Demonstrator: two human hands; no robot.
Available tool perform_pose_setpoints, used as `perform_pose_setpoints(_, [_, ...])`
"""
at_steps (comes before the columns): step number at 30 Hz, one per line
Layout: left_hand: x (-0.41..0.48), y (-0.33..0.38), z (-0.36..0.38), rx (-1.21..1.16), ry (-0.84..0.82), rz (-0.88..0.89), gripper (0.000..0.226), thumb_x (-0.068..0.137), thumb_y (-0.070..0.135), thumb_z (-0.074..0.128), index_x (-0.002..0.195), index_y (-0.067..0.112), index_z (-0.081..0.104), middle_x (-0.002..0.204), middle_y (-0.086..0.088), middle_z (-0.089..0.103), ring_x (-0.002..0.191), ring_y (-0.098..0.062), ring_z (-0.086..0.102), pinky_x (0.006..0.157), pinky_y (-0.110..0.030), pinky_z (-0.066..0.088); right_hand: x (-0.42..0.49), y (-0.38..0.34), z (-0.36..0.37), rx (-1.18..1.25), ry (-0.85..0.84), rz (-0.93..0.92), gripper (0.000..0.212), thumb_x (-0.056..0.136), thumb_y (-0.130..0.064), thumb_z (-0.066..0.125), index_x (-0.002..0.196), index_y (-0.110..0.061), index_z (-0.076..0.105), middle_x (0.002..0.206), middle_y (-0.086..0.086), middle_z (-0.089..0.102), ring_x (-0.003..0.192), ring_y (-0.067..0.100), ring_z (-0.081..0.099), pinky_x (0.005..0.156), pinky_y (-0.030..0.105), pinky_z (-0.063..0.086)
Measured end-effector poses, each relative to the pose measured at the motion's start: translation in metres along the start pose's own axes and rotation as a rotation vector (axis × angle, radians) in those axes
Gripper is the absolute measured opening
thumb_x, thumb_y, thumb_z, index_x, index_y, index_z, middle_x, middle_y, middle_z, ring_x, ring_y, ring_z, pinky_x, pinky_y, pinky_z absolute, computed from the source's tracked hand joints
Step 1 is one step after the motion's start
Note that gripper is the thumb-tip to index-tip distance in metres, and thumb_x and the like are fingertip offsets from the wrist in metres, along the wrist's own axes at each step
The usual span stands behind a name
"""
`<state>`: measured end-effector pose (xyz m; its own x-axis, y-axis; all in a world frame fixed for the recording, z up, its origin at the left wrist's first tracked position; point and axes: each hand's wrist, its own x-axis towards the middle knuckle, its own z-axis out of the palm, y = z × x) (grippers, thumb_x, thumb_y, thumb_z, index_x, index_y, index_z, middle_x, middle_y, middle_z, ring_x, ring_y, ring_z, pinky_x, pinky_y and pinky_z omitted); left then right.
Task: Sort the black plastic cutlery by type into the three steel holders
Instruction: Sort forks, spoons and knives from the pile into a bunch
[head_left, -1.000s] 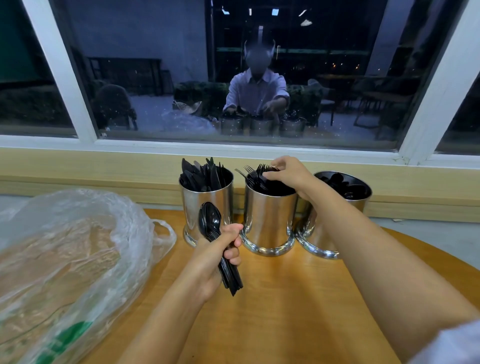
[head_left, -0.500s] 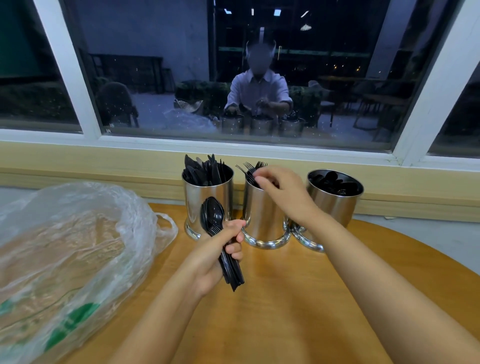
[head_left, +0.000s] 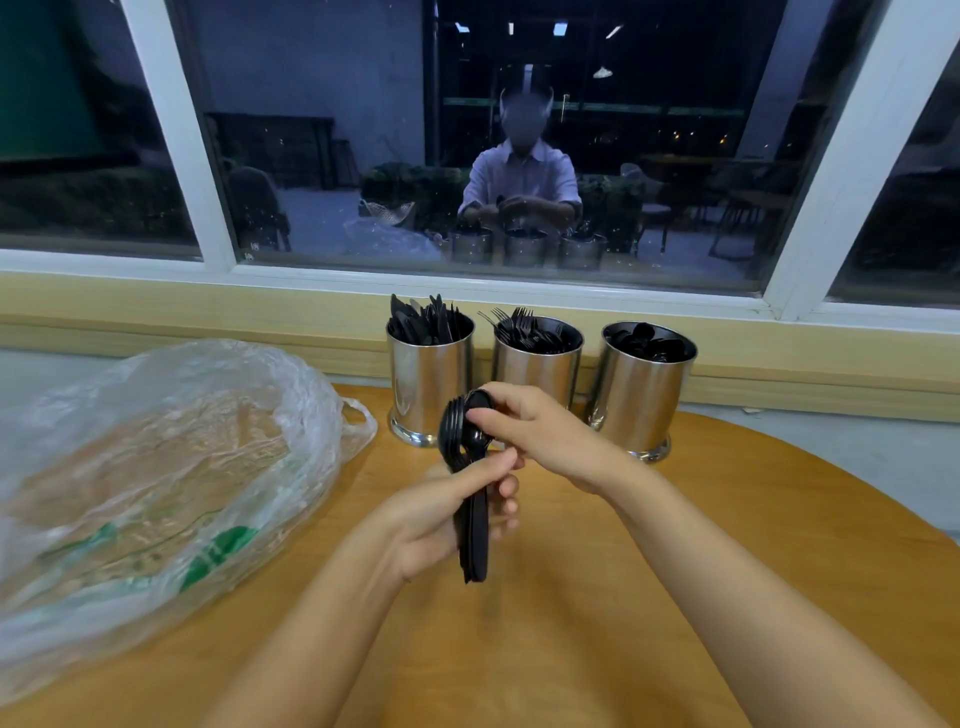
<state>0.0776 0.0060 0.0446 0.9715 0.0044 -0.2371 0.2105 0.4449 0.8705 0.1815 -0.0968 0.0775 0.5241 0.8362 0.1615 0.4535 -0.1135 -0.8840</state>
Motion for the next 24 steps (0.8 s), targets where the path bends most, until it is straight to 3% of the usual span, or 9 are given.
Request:
perform_pose_setpoints(4, [-0.005,-0.009,0.006,0.154,0.236,0.234,0.040,0.084,0.036,0.065,0.112,0.007,0.064,0.076,-0.002,0.070,0.068,-0.016,0.064,0.079,-0.033,0.056,-0.009,0.009,0.003,-0.060,0.179,-0.006,0.017,0.100,-0.017,0.050,0.084,-0.018,0.056,0.072,-0.002,0.053,0.067,0.013,0.048,0.062,0.031,0.042])
perform_pose_setpoints(6, [-0.006,-0.015,0.009,0.233,0.274,0.287,0.031,0.091,0.038,0.057,0.111,0.015,0.064,0.086,-0.004,0.075,0.074,-0.018,0.070,0.078,-0.031,0.059,-0.012,0.011,0.007,-0.091,0.241,-0.008,0.020,0.099,-0.017,0.050,0.080,-0.020,0.055,0.067,-0.007,0.052,0.061,0.007,0.047,0.060,0.025,0.041])
perform_pose_setpoints(9, [-0.008,-0.021,0.010,0.257,0.255,0.267,0.031,0.092,0.044,0.053,0.113,0.023,0.062,0.099,-0.003,0.076,0.090,-0.018,0.073,0.085,-0.032,0.056,-0.018,0.013,0.013,-0.102,0.281,-0.020,0.020,0.099,-0.012,0.050,0.081,-0.018,0.056,0.063,-0.014,0.049,0.051,-0.004,0.045,0.055,0.012,0.034])
perform_pose_setpoints(12, [-0.010,-0.020,0.006,0.186,0.199,0.227,0.042,0.087,0.050,0.051,0.118,0.023,0.061,0.106,-0.001,0.075,0.099,-0.017,0.072,0.095,-0.035,0.051,-0.022,0.020,0.011,-0.030,0.290,-0.026,0.014,0.100,-0.014,0.050,0.093,-0.007,0.061,0.073,-0.006,0.055,0.060,0.001,0.045,0.063,0.018,0.038])
perform_pose_setpoints(15, [-0.011,-0.014,-0.003,0.113,0.153,0.146,0.051,0.090,0.051,0.046,0.124,0.016,0.061,0.111,-0.006,0.074,0.103,-0.024,0.071,0.102,-0.048,0.048,-0.027,0.024,0.002,0.107,0.260,-0.032,0.017,0.101,-0.014,0.048,0.107,-0.007,0.063,0.083,0.002,0.056,0.067,0.008,0.045,0.064,0.022,0.041])
perform_pose_setpoints(17, [-0.012,-0.011,-0.007,0.134,0.072,0.078,0.054,0.093,0.052,0.043,0.125,0.012,0.061,0.111,-0.010,0.073,0.099,-0.026,0.071,0.098,-0.048,0.051,-0.030,0.024,-0.001,0.171,0.173,-0.062,0.018,0.100,-0.009,0.048,0.110,-0.008,0.064,0.082,0.001,0.056,0.066,0.007,0.044,0.060,0.019,0.037])
perform_pose_setpoints(20, [-0.014,-0.012,-0.005,0.113,-0.003,0.022,0.059,0.088,0.056,0.045,0.117,0.009,0.065,0.092,-0.008,0.071,0.080,-0.020,0.067,0.080,-0.037,0.054,-0.028,0.023,-0.001,0.181,0.066,-0.085,0.018,0.099,-0.006,0.050,0.109,-0.007,0.064,0.080,0.004,0.056,0.063,0.008,0.045,0.062,0.023,0.036])
perform_pose_setpoints(24, [-0.012,-0.014,-0.004,0.101,-0.061,0.020,0.055,0.084,0.055,0.049,0.109,0.008,0.062,0.071,-0.001,0.054,0.066,-0.014,0.055,0.067,-0.028,0.047,-0.025,0.026,0.002,0.165,0.057,-0.076,0.019,0.099,-0.007,0.051,0.112,0.001,0.062,0.083,0.000,0.059,0.062,0.000,0.050,0.065,0.022,0.039])
